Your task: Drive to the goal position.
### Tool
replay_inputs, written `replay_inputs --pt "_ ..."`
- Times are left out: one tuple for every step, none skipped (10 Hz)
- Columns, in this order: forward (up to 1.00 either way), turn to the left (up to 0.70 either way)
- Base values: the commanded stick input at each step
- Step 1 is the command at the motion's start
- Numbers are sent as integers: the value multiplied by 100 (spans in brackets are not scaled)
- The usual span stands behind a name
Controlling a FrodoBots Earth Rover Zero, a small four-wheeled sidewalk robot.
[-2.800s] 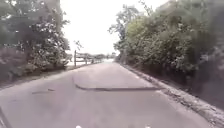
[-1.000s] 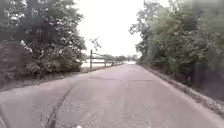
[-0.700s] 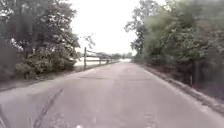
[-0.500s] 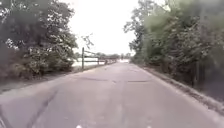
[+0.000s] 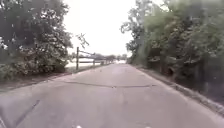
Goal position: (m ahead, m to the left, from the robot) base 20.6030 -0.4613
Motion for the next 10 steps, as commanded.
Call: replay_inputs --pt "100 -5" --pt "100 -7" --pt "100 -10" --pt "100 -12" --pt "100 -12" --pt "100 -11" --pt "100 -10" --pt "100 -9" --pt "100 -9" --pt "100 -9"
